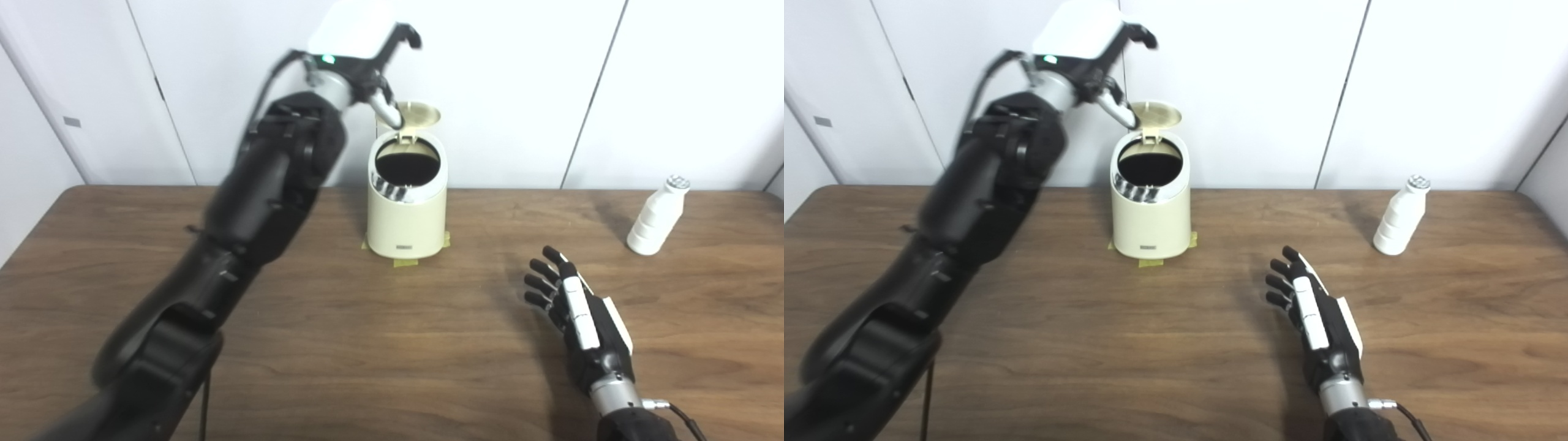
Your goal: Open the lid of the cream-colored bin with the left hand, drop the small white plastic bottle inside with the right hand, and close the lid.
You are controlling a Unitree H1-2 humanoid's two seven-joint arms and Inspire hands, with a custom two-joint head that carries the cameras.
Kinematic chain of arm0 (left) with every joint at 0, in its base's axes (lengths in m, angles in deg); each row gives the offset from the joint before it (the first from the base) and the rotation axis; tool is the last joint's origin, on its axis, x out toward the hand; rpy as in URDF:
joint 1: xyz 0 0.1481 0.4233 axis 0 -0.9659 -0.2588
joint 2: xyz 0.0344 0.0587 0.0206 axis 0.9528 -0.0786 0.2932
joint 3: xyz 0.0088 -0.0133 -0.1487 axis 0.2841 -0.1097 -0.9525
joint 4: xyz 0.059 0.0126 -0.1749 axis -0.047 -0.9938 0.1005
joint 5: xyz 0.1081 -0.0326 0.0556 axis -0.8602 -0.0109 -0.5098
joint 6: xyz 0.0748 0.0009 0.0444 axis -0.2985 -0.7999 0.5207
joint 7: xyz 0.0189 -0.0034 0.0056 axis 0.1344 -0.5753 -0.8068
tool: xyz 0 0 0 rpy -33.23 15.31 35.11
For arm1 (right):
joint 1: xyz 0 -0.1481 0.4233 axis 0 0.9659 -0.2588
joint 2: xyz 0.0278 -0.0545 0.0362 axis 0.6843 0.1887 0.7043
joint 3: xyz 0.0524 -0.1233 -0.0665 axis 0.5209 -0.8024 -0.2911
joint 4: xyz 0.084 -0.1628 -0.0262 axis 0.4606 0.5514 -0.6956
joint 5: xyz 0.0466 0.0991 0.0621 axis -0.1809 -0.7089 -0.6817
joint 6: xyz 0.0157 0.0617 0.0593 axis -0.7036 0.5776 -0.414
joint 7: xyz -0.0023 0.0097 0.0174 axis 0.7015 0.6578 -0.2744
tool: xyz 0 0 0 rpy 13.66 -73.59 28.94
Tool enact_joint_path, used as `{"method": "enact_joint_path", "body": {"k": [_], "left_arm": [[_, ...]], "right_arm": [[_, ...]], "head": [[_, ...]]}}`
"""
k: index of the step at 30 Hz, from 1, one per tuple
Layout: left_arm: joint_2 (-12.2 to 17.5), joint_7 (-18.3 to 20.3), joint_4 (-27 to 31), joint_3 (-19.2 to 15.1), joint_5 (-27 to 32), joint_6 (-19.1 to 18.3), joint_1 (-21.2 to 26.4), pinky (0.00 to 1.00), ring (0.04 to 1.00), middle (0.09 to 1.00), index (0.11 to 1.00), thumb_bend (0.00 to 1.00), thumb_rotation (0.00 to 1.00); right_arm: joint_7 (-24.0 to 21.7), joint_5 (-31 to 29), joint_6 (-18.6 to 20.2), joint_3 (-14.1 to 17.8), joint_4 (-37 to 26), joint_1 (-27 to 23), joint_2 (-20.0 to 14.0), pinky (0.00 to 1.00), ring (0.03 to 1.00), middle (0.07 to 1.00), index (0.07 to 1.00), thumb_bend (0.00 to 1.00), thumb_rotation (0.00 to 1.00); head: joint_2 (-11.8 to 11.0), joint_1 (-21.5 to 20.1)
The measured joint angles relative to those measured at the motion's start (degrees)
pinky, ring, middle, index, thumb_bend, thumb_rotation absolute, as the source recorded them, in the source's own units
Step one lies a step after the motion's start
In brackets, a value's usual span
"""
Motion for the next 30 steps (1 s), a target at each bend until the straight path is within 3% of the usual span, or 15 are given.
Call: {"method": "enact_joint_path", "body": {"k": [7,13,16,19,22,26,30], "left_arm": [[0.7,0.1,4.8,-3.4,2.0,-1.3,-8.3,0.56,0.721,0.765,0.752,0.88,0.0],[0.1,0.3,8.1,-6.0,4.8,-2.0,-10.0,0.58,0.718,0.74,0.74,0.9,0.03],[-0.5,0.2,10.7,-8.6,7.3,-3.4,-11.7,0.64,0.76,0.777,0.818,0.78,0.1],[-1.2,-0.3,13.8,-11.1,10.5,-3.9,-15.6,0.68,0.793,0.813,0.874,0.68,0.07],[-2.7,-3.7,15.0,-14.8,15.9,-2.1,-21.3,0.72,0.812,0.83,0.881,0.62,0.05],[-6.2,-7.9,15.5,-19.6,24.0,-1.2,-28.3,0.72,0.813,0.838,0.872,0.55,0.19],[-7.5,-9.9,17.0,-21.7,30.5,0.8,-33.3,0.72,0.808,0.84,0.874,0.5,0.27]], "right_arm": [[-0.4,-0.3,-0.1,0.0,0.0,0.0,-0.8,0.8,0.839,0.87,0.901,0.57,0.9],[-0.4,-0.1,0.0,0.1,0.0,0.0,-1.1,0.83,0.841,0.869,0.897,0.58,0.89],[-0.1,0.1,0.0,0.3,-0.1,0.1,-1.1,0.83,0.843,0.87,0.897,0.57,0.88],[0.2,-0.5,-0.1,1.1,-0.1,0.2,-0.8,0.82,0.842,0.864,0.895,0.55,0.86],[0.1,-1.5,-1.2,1.5,-0.1,0.3,-0.5,0.81,0.845,0.864,0.896,0.55,0.86],[-0.1,-2.2,-3.2,1.7,0.2,0.4,-0.6,0.78,0.845,0.86,0.892,0.55,0.85],[-0.1,-2.6,-4.6,2.2,0.4,0.4,-0.6,0.78,0.836,0.859,0.889,0.54,0.84]], "head": [[-0.1,0.2],[-0.2,0.0],[-0.4,-0.4],[-0.8,-0.2],[-1.1,-0.1],[-1.1,-0.1],[-1.1,-0.1]]}}
